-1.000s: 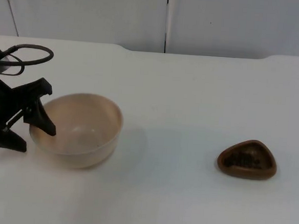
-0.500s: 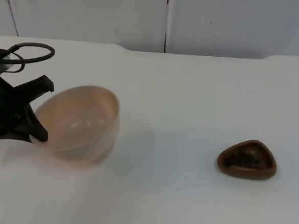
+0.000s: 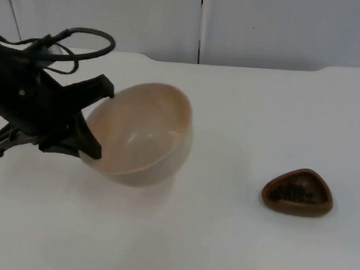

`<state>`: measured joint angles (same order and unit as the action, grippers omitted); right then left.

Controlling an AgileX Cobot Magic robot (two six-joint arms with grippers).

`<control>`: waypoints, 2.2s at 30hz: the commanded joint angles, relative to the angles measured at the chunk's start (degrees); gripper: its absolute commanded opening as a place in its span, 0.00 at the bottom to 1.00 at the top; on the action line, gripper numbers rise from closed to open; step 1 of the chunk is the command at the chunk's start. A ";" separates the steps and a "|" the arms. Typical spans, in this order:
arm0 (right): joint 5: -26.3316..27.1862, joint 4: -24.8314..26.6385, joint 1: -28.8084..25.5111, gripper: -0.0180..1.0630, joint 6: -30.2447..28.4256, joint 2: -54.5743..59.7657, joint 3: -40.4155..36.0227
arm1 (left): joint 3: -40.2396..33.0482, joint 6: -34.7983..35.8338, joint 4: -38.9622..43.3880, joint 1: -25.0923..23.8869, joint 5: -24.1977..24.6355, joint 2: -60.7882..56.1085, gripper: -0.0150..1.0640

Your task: Pick up the bowl with the left hand and pour the coffee beans from the cup into the bowl with the right hand.

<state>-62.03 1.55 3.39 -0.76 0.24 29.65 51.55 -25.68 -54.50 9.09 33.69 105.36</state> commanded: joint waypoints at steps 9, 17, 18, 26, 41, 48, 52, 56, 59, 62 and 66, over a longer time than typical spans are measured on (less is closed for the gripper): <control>0.23 -0.13 -0.31 0.99 -0.37 -0.24 -0.15 | 0.19 15.82 16.57 11.27 -1.74 -3.11 0.01; 0.23 -0.13 -0.31 0.99 -0.37 -0.24 -0.15 | 2.19 31.36 34.60 13.24 1.19 -6.48 0.01; 0.23 -0.13 -0.31 0.99 -0.37 -0.24 -0.15 | 3.08 33.02 36.94 13.24 2.52 -6.84 0.01; 0.23 -0.13 -0.31 0.99 -0.37 -0.24 -0.15 | 6.56 34.31 41.96 13.24 7.64 -7.10 0.01; 0.23 -0.13 -0.31 0.99 -0.37 -0.24 -0.15 | 7.01 29.49 37.29 12.89 6.34 -7.10 0.01; 0.23 -0.13 -0.31 0.99 -0.37 -0.24 -0.15 | 7.01 29.99 36.96 12.89 6.46 -7.10 0.01; 0.23 -0.13 -0.31 0.99 -0.37 -0.24 -0.15 | 7.01 37.18 40.81 12.89 5.99 -7.10 0.01; 0.23 -0.13 -0.31 0.99 -0.37 -0.24 -0.15 | 7.01 48.73 50.29 13.13 6.79 -7.10 0.01; 0.23 0.08 -0.31 0.99 -0.37 -0.24 -0.15 | 7.04 56.74 56.50 14.34 7.21 -7.10 0.01; 0.23 0.08 -0.31 0.99 -0.37 -0.24 -0.15 | 7.04 57.53 56.32 15.18 6.44 -7.10 0.01; 0.23 0.08 -0.31 0.99 -0.37 -0.24 -0.15 | 7.04 57.53 53.90 15.62 6.06 -7.10 0.01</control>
<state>-62.03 1.55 3.39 -0.76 0.24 29.65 58.15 31.05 0.51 24.45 40.32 98.82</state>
